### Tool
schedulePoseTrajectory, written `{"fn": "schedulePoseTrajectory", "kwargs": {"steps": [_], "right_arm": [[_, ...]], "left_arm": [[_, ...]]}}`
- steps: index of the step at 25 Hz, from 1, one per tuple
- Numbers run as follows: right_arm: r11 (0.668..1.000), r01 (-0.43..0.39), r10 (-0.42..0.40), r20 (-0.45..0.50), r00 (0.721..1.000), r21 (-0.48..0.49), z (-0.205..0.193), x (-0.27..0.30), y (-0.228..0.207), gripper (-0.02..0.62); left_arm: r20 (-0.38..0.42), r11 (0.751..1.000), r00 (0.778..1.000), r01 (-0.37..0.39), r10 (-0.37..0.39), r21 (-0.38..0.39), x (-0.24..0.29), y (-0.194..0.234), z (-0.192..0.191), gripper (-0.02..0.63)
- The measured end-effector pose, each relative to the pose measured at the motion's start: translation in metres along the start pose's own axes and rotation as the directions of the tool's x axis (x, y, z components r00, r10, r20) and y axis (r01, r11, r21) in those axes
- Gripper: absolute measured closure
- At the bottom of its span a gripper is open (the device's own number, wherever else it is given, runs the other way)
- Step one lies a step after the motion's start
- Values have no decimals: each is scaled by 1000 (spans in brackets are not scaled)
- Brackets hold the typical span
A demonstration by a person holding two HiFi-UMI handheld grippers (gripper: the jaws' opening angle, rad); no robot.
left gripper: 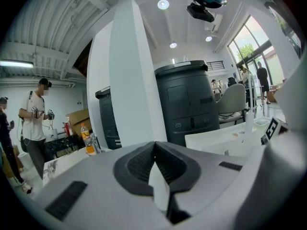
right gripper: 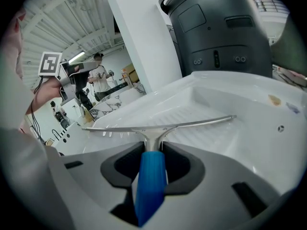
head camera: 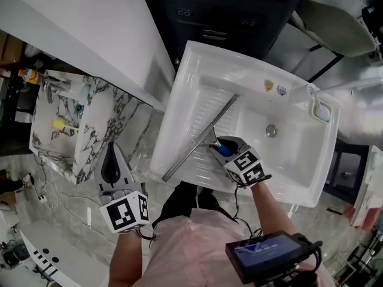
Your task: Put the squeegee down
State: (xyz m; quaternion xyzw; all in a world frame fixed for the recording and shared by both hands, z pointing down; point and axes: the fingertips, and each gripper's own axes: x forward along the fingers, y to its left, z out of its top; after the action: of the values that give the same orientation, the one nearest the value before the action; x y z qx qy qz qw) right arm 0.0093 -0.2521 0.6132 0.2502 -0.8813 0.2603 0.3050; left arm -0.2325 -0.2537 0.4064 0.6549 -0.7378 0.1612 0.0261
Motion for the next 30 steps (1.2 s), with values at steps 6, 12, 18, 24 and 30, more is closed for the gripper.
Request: {"fn": "schedulePoseTrajectory", "kwargs": {"steps": [6,12,18,24,30], "right_arm": [[1000,-16,16,-1,1000,26,-1,2,-1,463],[1000,-14,14,12,1000,22,5,3,0,422],[1000,0,-1,26,1000,18,9,0,-1,388],[998,64,-65,72,995,16,16,-17,-7,385],[992,125,-126,193,973,16,51,-59,-2,387]], "left_arm": [[-4,1000,1000,1,-1,0,0,1,-3,597],[-2,1000,1000,0,0,-6,-1,3,-3,597],[6,1000,1000,10,-10,-3,-3,1,0,597],[35,1000,999,30,-30,-5,-8,-4,11,597],[117,997,990,81,-78,-20,-20,-22,42,597]]}}
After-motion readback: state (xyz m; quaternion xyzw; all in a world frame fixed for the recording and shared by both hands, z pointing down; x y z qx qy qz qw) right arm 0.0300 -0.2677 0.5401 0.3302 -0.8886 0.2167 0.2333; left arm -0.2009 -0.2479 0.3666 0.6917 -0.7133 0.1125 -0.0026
